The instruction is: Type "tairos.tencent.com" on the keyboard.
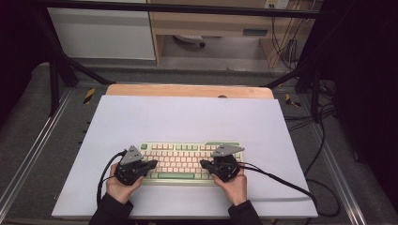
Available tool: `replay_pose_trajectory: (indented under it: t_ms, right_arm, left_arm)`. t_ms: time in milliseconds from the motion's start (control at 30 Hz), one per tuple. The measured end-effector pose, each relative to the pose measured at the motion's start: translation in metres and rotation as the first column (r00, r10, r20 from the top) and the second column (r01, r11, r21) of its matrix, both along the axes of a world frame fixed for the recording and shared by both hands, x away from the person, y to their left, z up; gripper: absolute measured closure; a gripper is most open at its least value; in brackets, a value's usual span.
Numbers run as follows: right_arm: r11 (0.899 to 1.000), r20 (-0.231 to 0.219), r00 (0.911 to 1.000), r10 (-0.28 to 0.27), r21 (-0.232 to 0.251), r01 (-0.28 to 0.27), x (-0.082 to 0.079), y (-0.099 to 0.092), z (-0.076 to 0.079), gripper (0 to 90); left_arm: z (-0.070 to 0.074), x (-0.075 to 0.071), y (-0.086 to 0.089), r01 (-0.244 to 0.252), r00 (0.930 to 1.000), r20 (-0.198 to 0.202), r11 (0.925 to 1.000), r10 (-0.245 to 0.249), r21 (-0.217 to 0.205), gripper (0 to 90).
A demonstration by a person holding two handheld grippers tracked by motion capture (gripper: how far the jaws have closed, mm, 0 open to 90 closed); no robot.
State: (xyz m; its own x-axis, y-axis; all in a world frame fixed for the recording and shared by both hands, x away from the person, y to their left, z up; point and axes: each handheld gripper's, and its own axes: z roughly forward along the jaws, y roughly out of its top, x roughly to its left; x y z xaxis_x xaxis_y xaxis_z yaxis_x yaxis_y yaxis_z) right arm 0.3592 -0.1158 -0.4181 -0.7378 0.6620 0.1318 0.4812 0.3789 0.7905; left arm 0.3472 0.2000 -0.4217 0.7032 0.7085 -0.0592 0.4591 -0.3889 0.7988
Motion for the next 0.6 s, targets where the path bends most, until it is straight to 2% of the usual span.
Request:
replay_pose_trajectory:
  t_ms: [300,600]
  right_arm:
    - [1.000,0.008,0.9999,-0.006,0.000,0.006,0.000,-0.003,0.003,90.0]
    - [1.000,0.013,0.9999,-0.009,0.003,0.009,0.000,-0.004,0.004,90.0]
  left_arm:
    - [-0.003,0.000,-0.018,0.037,0.9993,-0.007,0.9992,-0.037,0.013,90.0]
    - [-0.010,0.001,-0.023,0.045,0.9988,-0.019,0.9986,-0.045,0.028,90.0]
